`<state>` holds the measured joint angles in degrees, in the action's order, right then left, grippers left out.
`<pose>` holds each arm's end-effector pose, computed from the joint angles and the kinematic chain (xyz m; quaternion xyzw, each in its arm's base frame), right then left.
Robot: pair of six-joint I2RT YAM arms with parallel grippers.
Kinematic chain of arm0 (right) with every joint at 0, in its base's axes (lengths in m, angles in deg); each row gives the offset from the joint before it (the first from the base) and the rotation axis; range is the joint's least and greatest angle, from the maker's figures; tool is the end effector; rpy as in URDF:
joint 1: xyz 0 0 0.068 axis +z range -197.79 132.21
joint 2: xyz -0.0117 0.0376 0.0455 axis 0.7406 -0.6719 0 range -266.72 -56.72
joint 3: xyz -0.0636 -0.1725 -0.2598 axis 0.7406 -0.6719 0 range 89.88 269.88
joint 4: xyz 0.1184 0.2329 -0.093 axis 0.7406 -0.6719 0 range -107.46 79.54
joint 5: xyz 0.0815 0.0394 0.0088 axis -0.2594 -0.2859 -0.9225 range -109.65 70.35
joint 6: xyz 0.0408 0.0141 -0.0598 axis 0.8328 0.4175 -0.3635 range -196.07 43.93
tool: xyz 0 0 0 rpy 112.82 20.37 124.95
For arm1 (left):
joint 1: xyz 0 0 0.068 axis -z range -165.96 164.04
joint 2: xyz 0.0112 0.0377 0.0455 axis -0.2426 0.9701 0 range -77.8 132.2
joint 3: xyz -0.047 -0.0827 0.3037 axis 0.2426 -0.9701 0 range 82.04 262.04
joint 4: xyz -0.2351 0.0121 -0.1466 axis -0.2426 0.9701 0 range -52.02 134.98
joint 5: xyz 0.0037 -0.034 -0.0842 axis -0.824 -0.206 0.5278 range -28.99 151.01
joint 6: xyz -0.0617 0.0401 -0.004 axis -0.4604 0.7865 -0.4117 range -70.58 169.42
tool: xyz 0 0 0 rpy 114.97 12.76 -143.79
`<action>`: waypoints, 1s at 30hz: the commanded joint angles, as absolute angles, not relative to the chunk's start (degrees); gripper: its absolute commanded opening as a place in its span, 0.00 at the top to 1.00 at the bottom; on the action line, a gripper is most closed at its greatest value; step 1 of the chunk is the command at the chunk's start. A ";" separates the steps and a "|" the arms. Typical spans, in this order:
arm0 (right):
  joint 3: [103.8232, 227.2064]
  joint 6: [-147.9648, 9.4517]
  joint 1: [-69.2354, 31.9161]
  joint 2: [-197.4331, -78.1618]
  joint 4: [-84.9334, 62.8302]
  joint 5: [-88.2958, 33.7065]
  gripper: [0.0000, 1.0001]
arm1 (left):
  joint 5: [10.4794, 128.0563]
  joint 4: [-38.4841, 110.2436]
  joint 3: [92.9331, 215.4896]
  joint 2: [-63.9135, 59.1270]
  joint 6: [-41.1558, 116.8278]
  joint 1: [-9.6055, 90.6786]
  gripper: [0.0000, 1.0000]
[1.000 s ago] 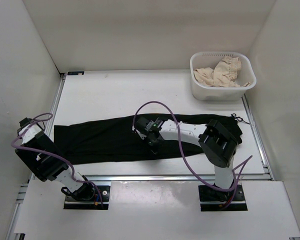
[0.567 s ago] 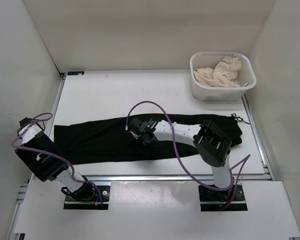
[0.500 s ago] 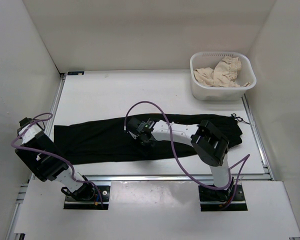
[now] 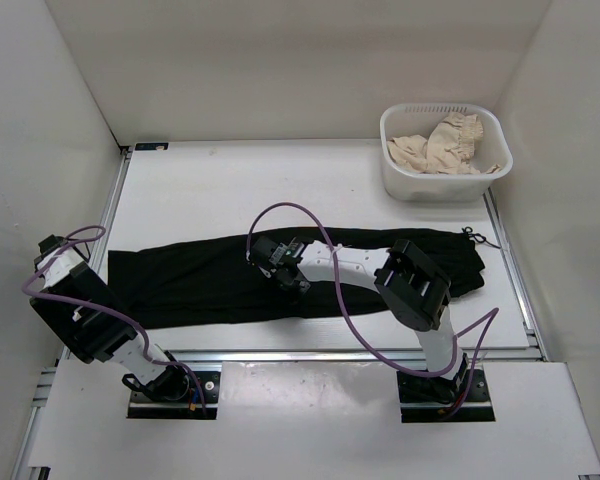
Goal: Fold and stack the trousers
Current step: Fold the trousers
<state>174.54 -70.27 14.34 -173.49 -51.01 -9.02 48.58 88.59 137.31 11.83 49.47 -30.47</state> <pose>0.2222 0.3957 0.1741 -0.4522 0.8744 0.0078 0.1757 0.1903 0.2056 0.1924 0.3801 -0.9176 -0.1166 0.0006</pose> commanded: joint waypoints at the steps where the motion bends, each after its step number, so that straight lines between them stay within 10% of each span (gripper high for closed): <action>1: 176.89 -69.83 14.62 -173.79 -52.56 -7.09 0.80 | 48.61 88.34 138.64 10.88 49.42 -30.79 0.86; 22: 177.42 -67.64 14.62 -173.00 -53.09 -5.16 0.77 | 48.61 88.34 138.64 10.88 49.42 -31.31 0.86; 26: 177.95 -67.11 14.62 -172.29 -53.08 -3.13 1.00 | 48.61 88.34 138.64 10.88 49.42 -31.31 0.86; 30: 177.42 -67.11 14.62 -170.37 -52.56 -2.43 1.00 | 48.61 88.34 138.64 10.88 49.42 -31.31 0.86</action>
<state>175.72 -67.60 14.49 -173.44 -52.54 -4.34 48.56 88.59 137.31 11.83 49.45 -30.91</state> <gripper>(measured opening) 0.003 0.142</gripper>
